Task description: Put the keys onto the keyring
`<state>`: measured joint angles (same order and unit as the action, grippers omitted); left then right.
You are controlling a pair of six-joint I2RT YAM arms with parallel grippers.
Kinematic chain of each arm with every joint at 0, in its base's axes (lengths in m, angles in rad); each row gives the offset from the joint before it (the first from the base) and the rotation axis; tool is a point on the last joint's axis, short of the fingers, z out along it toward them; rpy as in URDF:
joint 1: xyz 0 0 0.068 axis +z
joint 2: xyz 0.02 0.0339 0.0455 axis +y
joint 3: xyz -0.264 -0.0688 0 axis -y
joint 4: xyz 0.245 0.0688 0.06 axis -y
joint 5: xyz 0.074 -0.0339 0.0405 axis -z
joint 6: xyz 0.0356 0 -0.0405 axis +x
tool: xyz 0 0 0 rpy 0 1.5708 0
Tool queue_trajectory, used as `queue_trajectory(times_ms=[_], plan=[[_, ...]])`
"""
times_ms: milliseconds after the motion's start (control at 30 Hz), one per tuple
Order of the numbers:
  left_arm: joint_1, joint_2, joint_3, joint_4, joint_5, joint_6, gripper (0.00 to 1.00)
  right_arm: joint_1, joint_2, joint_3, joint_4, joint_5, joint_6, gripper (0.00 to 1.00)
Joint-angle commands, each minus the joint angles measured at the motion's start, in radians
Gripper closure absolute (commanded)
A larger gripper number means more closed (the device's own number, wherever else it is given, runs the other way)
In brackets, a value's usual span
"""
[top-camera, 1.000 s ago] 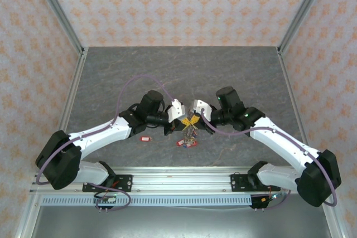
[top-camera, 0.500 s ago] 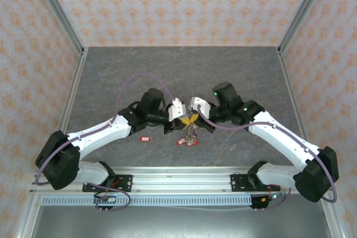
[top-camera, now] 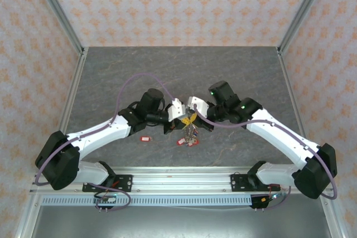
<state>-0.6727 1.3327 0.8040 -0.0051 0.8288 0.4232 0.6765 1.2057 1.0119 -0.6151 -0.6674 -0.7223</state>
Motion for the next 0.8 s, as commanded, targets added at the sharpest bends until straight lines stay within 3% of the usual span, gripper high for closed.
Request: queue_trajectory(times_ms=[0,333,767], plan=[[-0.011,-0.033,-0.011,0.09,0.012,-0.031,1.0,0.0,-0.045,-0.045,0.06,-0.014,0.02,0.89],[-0.011,-0.043,-0.029,0.148,0.034,-0.066,1.0,-0.058,-0.103,-0.219,0.273,-0.048,0.144,0.84],[-0.011,-0.025,-0.017,0.144,0.013,-0.066,1.0,-0.095,-0.127,-0.271,0.383,-0.119,0.348,1.0]])
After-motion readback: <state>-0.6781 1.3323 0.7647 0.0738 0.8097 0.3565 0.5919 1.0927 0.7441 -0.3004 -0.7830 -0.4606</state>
